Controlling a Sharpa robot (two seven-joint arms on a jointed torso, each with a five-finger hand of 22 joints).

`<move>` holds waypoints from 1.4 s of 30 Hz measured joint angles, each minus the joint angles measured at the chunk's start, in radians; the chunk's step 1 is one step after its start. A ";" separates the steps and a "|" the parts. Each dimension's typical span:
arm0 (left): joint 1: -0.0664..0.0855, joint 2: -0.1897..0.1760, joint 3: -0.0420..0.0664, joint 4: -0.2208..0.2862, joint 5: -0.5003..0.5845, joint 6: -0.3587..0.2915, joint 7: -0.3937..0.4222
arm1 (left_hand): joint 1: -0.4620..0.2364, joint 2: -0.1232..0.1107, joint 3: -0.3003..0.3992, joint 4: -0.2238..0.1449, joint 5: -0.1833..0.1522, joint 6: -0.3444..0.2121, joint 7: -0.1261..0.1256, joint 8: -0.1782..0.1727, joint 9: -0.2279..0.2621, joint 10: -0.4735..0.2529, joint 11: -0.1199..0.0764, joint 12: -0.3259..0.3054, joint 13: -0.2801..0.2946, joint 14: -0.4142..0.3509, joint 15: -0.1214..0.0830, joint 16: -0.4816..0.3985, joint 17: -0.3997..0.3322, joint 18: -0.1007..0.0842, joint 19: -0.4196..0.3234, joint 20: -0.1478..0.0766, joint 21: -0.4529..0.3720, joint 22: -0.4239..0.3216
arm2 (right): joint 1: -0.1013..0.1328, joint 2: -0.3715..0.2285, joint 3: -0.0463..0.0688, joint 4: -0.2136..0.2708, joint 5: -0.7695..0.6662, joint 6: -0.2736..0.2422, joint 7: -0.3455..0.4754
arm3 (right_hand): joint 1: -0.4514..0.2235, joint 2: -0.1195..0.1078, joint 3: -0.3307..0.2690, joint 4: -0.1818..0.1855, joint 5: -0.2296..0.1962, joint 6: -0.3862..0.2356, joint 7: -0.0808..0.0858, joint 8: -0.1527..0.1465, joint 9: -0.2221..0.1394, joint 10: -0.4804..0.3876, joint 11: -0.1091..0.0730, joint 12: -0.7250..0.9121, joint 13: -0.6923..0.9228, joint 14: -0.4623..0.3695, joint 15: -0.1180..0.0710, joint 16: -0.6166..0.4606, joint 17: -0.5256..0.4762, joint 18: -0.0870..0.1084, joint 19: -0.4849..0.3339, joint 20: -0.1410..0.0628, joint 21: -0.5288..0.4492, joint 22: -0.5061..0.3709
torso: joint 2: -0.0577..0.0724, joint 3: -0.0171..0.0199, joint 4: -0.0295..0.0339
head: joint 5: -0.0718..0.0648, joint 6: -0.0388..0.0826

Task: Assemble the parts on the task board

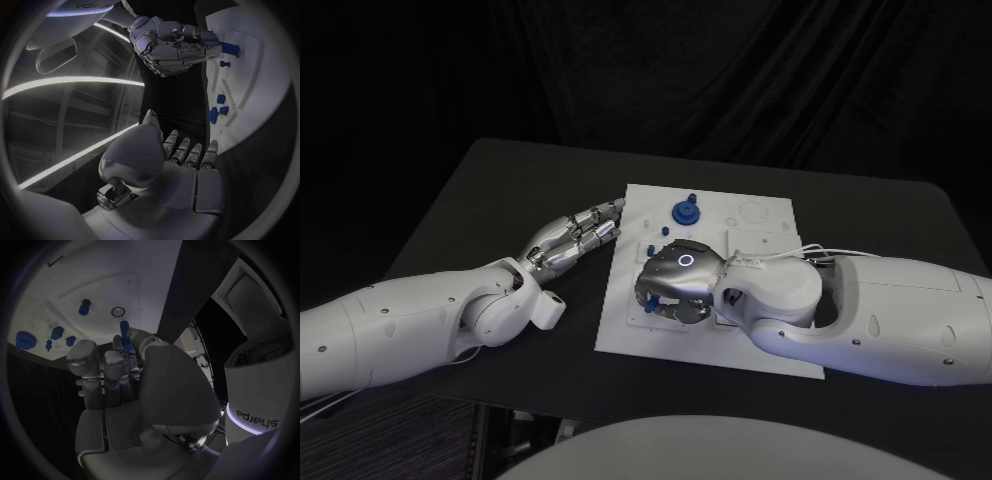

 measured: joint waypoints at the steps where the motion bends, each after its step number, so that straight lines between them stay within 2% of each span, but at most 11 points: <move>1: 0.000 0.000 0.000 0.000 0.000 0.000 0.000 | 0.000 0.000 0.000 0.000 0.000 0.000 0.000 0.000 0.000 0.000 0.000 0.000 0.000 0.000 0.000 0.000 0.000 0.000 0.000 0.000 0.000 0.000 | -0.001 0.000 0.000 -0.001 -0.003 0.004 0.000 | 0.000 0.000 0.000 0.000 0.000 0.000 0.000 0.000 0.000 0.000 0.000 0.000 0.001 0.000 0.000 0.000 -0.001 0.000 0.000 0.000 0.000 0.000 | 0.000 -0.0001 0.0000 | 0.000 0.000; 10: 0.000 0.002 0.000 -0.004 0.000 0.003 0.000 | 0.000 0.000 0.000 0.000 0.004 0.000 0.000 0.000 0.000 0.000 0.000 0.000 0.000 0.000 0.000 0.000 0.000 0.000 0.000 0.000 0.000 0.000 | -0.006 -0.013 0.000 -0.003 -0.023 0.028 -0.001 | 0.011 0.003 0.001 -0.007 -0.004 0.000 0.000 0.000 0.004 0.001 -0.001 -0.004 0.001 -0.004 0.004 0.000 -0.003 0.000 -0.004 0.004 0.000 0.000 | 0.000 -0.0003 0.0003 | 0.009 0.000; 19: -0.001 0.003 0.000 -0.007 0.000 0.005 0.000 | 0.004 0.004 0.000 0.000 0.004 0.000 0.000 0.000 0.000 0.000 0.000 0.000 0.000 0.000 0.000 0.000 0.000 0.000 0.000 0.000 0.000 0.000 | -0.007 -0.018 0.002 -0.003 -0.030 0.032 -0.001 | 0.012 0.004 0.001 -0.007 -0.004 0.000 0.000 0.000 0.004 0.002 -0.001 -0.004 0.000 -0.004 0.004 0.000 -0.004 0.000 -0.004 0.004 -0.003 0.000 | 0.000 0.0004 0.0002 | 0.005 0.000; 42: -0.002 0.008 0.000 -0.014 0.000 0.011 0.000 | 0.004 0.004 0.000 0.000 0.004 0.000 0.000 0.000 0.000 -0.004 0.004 0.000 0.000 0.000 0.000 0.000 0.001 0.000 0.000 0.000 0.000 0.000 | -0.013 -0.021 0.004 -0.011 -0.035 0.032 -0.002 | 0.012 0.003 0.001 -0.012 -0.004 0.000 0.000 -0.001 0.009 0.009 0.002 -0.004 0.004 -0.007 0.000 -0.005 -0.004 0.000 -0.006 0.001 -0.003 0.000 | 0.000 -0.0002 0.0006 | 0.006 0.000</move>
